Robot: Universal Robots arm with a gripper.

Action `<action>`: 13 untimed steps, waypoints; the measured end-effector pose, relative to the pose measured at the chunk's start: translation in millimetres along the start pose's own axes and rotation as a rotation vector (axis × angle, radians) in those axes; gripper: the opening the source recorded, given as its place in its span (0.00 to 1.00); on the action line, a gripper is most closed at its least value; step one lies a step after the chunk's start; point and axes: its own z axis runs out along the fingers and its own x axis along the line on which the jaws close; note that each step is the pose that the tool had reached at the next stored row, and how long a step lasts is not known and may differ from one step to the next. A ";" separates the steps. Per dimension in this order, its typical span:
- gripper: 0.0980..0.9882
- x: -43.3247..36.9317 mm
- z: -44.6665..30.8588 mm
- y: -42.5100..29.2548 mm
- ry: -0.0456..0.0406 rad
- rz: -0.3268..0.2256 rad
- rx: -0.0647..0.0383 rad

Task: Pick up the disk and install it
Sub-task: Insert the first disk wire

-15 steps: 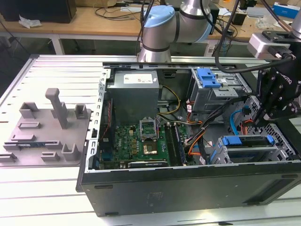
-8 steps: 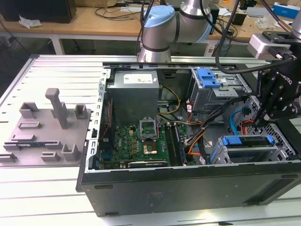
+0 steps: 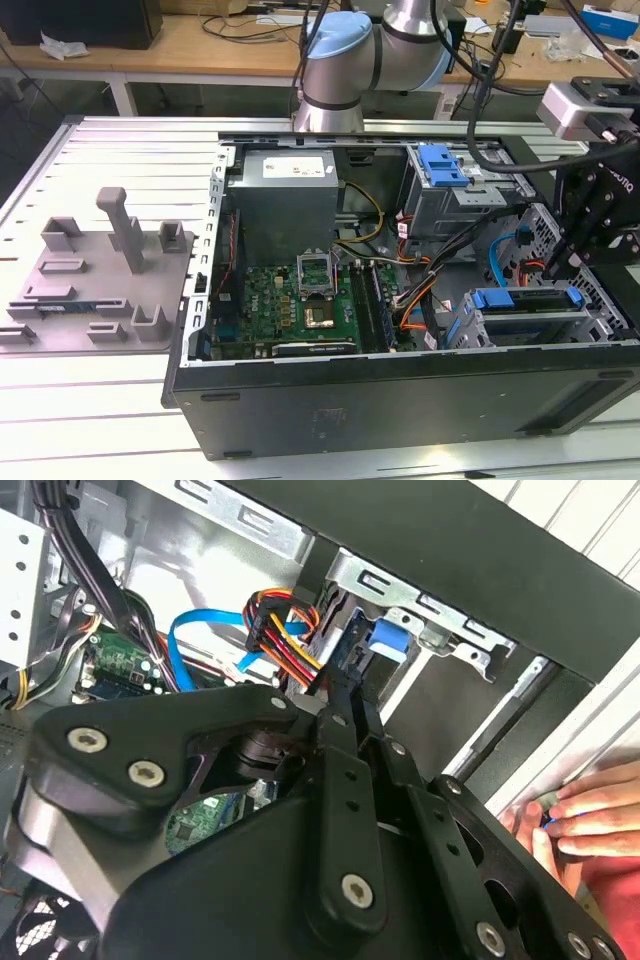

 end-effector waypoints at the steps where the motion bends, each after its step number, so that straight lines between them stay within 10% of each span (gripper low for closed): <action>1: 0.08 0.6 0.2 0.0 -0.0002 0.000 0.000; 13: 0.08 3.1 1.6 -0.1 -0.0001 0.000 0.000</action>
